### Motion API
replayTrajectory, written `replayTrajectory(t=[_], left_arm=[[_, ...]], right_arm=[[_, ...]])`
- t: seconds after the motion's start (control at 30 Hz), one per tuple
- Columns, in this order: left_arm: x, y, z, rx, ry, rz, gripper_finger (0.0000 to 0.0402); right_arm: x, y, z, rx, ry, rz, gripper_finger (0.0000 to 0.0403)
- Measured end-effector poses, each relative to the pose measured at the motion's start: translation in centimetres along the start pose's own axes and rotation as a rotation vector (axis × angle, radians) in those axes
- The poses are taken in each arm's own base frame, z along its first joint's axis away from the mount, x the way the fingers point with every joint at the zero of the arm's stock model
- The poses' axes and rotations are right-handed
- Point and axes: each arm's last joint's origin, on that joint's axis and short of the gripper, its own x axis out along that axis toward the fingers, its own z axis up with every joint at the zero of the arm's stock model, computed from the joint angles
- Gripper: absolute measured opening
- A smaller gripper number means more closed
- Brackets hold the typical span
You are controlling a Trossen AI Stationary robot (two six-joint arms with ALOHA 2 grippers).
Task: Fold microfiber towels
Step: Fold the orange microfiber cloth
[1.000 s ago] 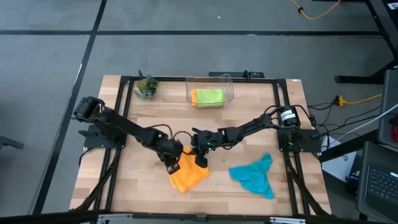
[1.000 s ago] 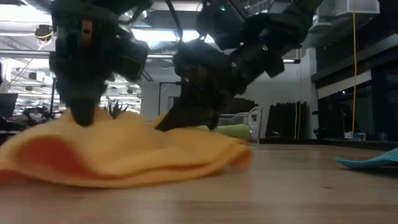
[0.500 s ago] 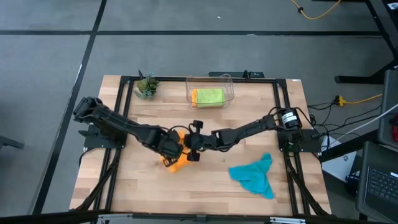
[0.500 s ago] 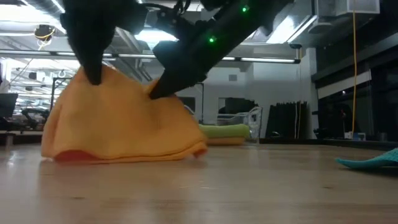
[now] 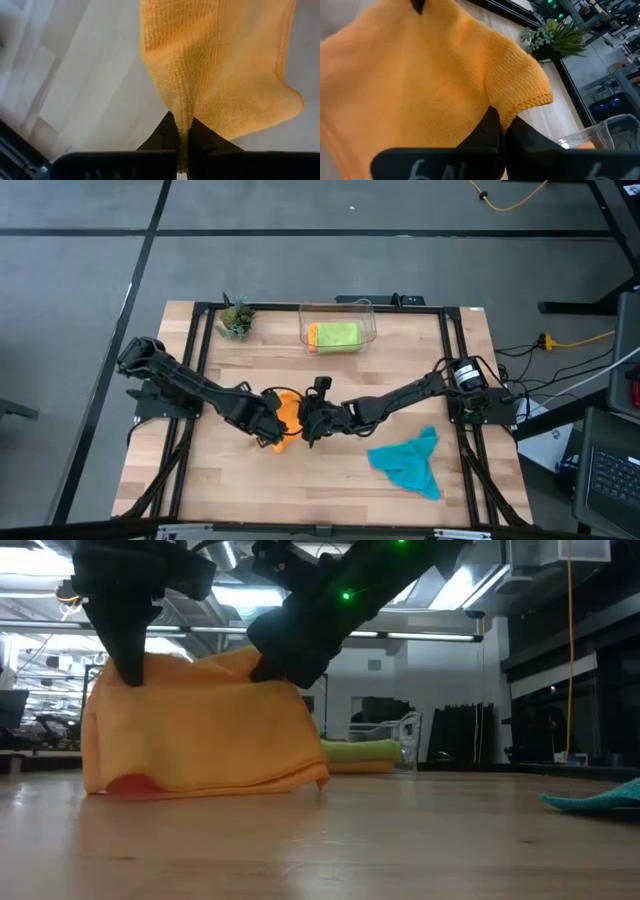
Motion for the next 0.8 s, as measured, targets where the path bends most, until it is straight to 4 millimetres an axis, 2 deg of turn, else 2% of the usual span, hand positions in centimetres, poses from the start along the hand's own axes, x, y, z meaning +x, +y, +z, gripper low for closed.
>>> replayTrajectory(t=[0.2,0.5,0.63,0.8], left_arm=[[-0.5,0.6,0.0,0.009,-0.018,0.072,0.0000],[-1.9,0.1,0.5,0.000,-0.029,0.016,0.0000],[-1.8,0.4,0.7,-0.006,-0.029,0.036,0.0022],[-1.5,1.1,1.2,0.001,-0.021,0.075,0.0085]], right_arm=[[0.0,-0.2,0.3,-0.025,-0.014,-0.063,0.0004],[-0.4,0.2,0.3,0.032,-0.019,-0.048,0.0012],[-0.1,-0.2,0.2,0.041,-0.011,-0.052,0.0050],[0.4,-1.2,0.6,0.066,0.018,-0.063,0.0117]])
